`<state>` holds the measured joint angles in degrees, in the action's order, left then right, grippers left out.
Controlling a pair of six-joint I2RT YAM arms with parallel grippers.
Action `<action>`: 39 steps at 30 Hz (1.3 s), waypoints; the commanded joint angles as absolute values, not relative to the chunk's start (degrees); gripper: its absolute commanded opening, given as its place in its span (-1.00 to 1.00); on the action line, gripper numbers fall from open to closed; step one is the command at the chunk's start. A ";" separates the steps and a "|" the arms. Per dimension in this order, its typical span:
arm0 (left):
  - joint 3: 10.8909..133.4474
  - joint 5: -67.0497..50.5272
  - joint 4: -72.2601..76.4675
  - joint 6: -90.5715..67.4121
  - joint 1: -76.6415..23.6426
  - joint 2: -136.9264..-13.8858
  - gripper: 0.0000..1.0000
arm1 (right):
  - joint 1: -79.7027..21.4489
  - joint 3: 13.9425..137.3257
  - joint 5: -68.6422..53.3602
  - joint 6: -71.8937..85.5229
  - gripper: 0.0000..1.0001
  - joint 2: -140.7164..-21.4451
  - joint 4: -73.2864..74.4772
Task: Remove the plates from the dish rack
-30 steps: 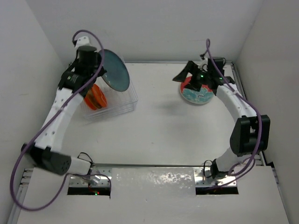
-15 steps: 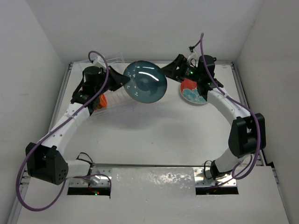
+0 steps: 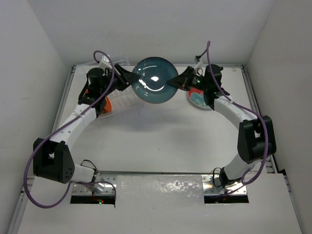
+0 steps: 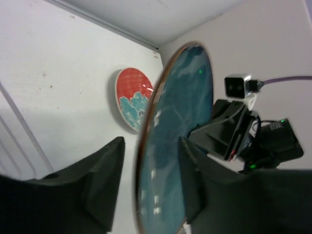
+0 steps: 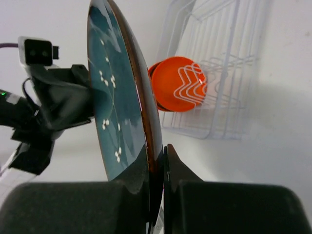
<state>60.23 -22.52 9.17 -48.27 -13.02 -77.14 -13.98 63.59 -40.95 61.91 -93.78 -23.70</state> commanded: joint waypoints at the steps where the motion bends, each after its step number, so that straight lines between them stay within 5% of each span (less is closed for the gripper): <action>1: 67.22 -23.83 12.55 -48.62 -12.83 -77.08 0.00 | -13.71 62.84 -41.14 63.54 -1.00 -93.69 -29.44; 2: 70.89 -21.47 7.70 -46.25 -12.83 -77.78 0.28 | -13.01 62.32 -39.13 63.63 -1.00 -93.17 -29.18; 3: 73.28 -15.96 3.30 -41.27 -12.92 -78.13 0.83 | -12.31 60.14 -37.46 63.81 -1.00 -91.68 -29.01; 4: 75.56 -12.34 -8.15 -39.05 -12.92 -78.66 0.99 | -10.30 58.73 -35.27 64.24 -1.00 -90.63 -28.22; 9: 91.57 10.36 -34.78 -27.71 -11.69 -84.02 1.00 | -0.98 46.69 -18.73 69.87 -1.00 -85.17 -29.70; 17: 85.00 14.41 -38.93 -21.01 -10.20 -78.40 1.00 | 10.54 47.37 -17.49 69.78 -1.00 -92.45 -33.92; 27: 87.36 18.28 -46.83 -19.34 -9.49 -81.30 1.00 | 11.07 53.87 -14.24 66.10 -1.00 -104.31 -29.98; 29: 88.77 21.16 -48.42 -18.81 -9.49 -81.83 0.99 | 11.07 55.28 -14.76 64.34 -0.63 -104.94 -27.17; 30: 89.38 22.14 -49.82 -18.72 -9.41 -82.00 0.99 | 11.07 55.37 -14.94 63.90 -0.35 -105.12 -25.33; 31: 89.65 23.28 -50.62 -18.72 -9.40 -82.52 0.99 | 11.07 55.55 -15.12 62.59 0.15 -105.03 -23.57; 34: 90.87 27.24 -54.31 -19.07 -9.32 -84.80 0.98 | 10.73 57.30 -12.84 57.07 0.84 -103.54 -10.71; 39: 90.70 29.88 -55.37 -18.81 -8.88 -87.10 0.98 | 7.05 67.40 -2.23 45.82 0.98 -103.44 21.20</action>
